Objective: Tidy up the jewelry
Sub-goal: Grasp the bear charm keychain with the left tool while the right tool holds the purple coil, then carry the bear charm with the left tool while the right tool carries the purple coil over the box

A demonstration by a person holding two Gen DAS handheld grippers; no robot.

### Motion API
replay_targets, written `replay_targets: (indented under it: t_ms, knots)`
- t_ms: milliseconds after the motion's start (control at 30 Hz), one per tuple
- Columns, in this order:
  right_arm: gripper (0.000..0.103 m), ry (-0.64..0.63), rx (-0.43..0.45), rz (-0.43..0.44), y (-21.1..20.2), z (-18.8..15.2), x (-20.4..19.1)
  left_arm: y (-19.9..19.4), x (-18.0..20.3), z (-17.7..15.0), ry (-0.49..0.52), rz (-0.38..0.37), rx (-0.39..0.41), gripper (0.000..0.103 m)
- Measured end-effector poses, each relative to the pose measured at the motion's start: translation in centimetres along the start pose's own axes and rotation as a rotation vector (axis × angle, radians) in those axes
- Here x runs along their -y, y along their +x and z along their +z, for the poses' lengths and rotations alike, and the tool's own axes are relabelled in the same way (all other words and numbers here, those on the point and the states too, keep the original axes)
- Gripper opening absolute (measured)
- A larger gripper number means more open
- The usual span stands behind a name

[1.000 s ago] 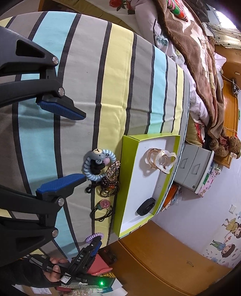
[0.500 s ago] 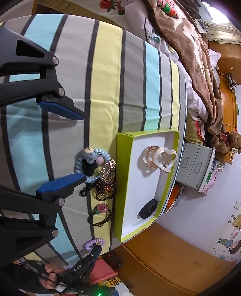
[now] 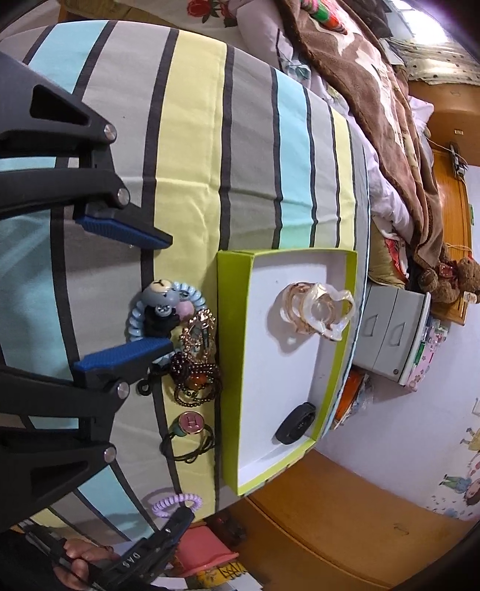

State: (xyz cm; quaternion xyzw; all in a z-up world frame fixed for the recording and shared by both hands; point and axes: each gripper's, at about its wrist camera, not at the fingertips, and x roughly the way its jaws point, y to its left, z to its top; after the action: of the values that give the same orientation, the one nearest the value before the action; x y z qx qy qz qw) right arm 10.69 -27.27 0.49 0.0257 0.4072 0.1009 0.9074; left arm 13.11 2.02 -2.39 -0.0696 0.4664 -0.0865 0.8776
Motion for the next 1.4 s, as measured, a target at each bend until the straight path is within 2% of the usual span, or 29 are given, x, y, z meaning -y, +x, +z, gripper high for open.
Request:
replay_targets:
  t_ms: [33,100,333,1033,1400]
  knots:
    - [0.010,-0.001,0.000,0.002,0.0,0.0,-0.1,0.1,0.1,0.0,0.004,-0.002,0.000,0.048]
    - [0.010,-0.006,0.001,0.004,-0.1,0.0,-0.3,0.2,0.3,0.1,0.006,-0.013,-0.004,0.038]
    - [0.010,-0.008,-0.001,0.005,-0.2,-0.2,-0.5,0.0,1.0,0.2,0.022,-0.004,0.008,0.028]
    - [0.010,-0.016,0.035,0.021,-1.6,0.2,-1.3,-2.6,0.0,-0.3,-0.009,-0.014,0.062,0.025]
    - [0.010,-0.038,0.095,0.024,-3.7,2.4,-2.5,-5.1,-0.3,0.8,-0.014,-0.012,0.115,0.026]
